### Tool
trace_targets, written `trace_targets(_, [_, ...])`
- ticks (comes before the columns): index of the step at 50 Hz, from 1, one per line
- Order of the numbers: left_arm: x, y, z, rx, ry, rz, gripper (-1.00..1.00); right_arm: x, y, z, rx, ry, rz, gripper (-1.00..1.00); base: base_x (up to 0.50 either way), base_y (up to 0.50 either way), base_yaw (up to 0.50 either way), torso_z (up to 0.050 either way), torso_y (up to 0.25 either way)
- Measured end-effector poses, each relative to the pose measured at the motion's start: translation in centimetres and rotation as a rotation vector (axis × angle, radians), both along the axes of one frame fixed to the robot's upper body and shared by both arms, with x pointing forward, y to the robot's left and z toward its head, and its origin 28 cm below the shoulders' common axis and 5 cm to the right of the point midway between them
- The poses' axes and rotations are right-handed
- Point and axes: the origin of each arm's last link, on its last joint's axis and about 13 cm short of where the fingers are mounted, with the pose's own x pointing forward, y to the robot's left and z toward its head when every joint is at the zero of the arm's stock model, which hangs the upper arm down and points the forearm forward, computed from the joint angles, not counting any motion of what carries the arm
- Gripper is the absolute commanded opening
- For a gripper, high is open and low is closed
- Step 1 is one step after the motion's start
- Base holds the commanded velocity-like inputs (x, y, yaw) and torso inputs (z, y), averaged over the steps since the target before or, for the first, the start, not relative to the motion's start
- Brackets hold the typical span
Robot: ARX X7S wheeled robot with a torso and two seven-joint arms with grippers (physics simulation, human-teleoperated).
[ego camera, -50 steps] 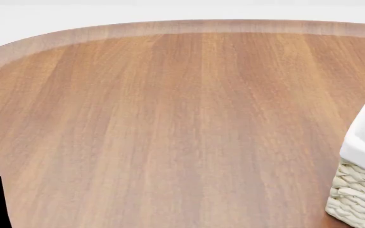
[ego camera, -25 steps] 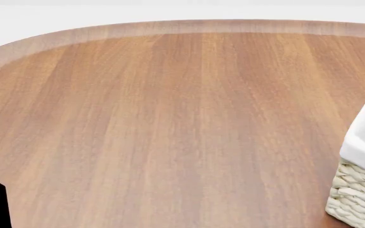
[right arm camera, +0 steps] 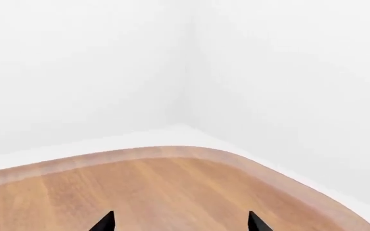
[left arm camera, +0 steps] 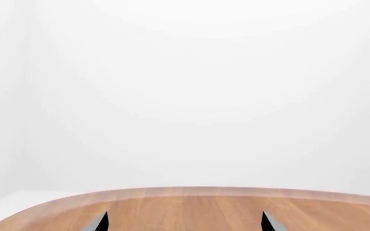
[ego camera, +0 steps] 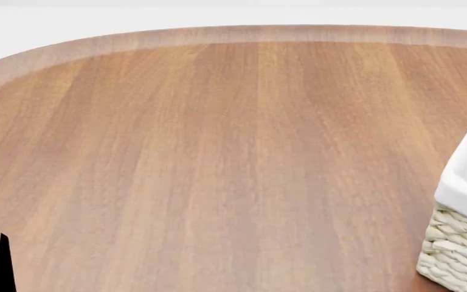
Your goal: Pick up the ketchup, and put it in the basket.
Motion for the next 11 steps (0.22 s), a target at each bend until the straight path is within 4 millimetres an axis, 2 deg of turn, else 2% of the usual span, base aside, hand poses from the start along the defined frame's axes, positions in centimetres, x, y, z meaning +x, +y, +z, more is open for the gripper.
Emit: trace_targets(11, [0.1, -0.1, 0.1, -0.003, -0.005, -0.004, 1.00, 0.3, 0.1, 1.5, -0.014, -0.220, 0.003, 1.00, 0.00, 0.00, 0.00, 0.000, 0.001])
